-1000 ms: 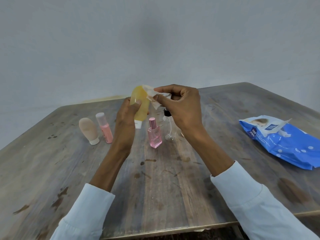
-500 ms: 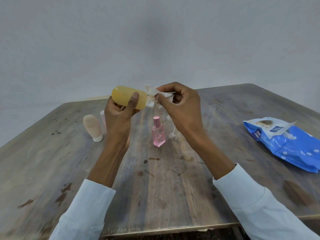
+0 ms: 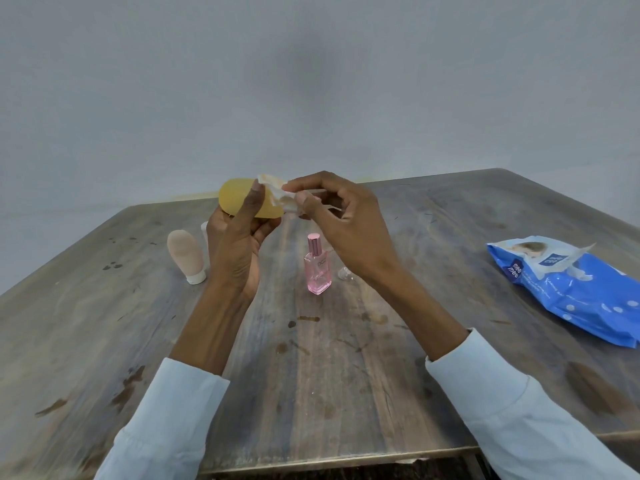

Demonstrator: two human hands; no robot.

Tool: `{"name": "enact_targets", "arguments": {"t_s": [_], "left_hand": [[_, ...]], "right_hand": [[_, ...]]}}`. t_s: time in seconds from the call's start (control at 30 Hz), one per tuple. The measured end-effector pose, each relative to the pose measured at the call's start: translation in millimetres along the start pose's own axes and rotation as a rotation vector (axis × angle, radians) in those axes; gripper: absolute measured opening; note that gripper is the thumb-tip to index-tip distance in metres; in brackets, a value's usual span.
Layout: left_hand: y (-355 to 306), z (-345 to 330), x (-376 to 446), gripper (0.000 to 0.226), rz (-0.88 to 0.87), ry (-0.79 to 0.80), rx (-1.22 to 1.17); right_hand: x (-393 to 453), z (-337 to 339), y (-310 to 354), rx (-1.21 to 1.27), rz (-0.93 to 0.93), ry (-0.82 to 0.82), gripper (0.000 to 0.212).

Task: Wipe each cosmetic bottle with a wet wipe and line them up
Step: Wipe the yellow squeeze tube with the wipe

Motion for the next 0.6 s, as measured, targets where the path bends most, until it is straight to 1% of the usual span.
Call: {"name": "enact_targets", "arguments": {"t_s": [0.07,0.13,0.23,0.33,0.4,0.47,0.5,0.53,0.6], "left_hand": [[1,1,2,0.02,-0.009,-0.002,0.028],[3,3,3,0.023,-0.004,0.005,0.042],[4,3,5,0.025,0.01,0.022,0.037],[4,2,3,0.023,0.009,0.063,0.023],[3,1,3,0.028,-0.03,0.114,0.015],[3,0,3,0.043,-0.078,0.151,0.019],[3,0,3,0.05,-0.096,0.159,0.026],[3,1,3,0.052,-0.106,0.163,0.035],[3,2,3,0.048,-0.139,0.152,0.108]], "right_hand": [[1,3,0,-0.028,-0.012,0.03,0.012],[1,4,2,-0.054,0.002,0.053,0.014],[0,3,5,-0.154,0.091,0.084,0.018],[-2,-1,4,-0.296,0.206,0.097,0.015],[-2,-4,0,-0.314,0.197,0.081,0.012],[-3,-6,-2,-0.259,0.159,0.051,0.009],[-4,-6,-1,-0.194,0.127,0.027,0.01],[-3,-5,0,-0.106,0.074,0.0,0.01],[0,-1,-1,0.095,-0.092,-0.048,0.014]]}}
Point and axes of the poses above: each hand's wrist, its own x-axis towards the middle knuckle, its own z-axis out of the back of the hand, y = z × x, the point moved 2 cm from there along x, towards the middle knuckle, and after that the axes turned 15 degrees about x, right-handed, at the moved point
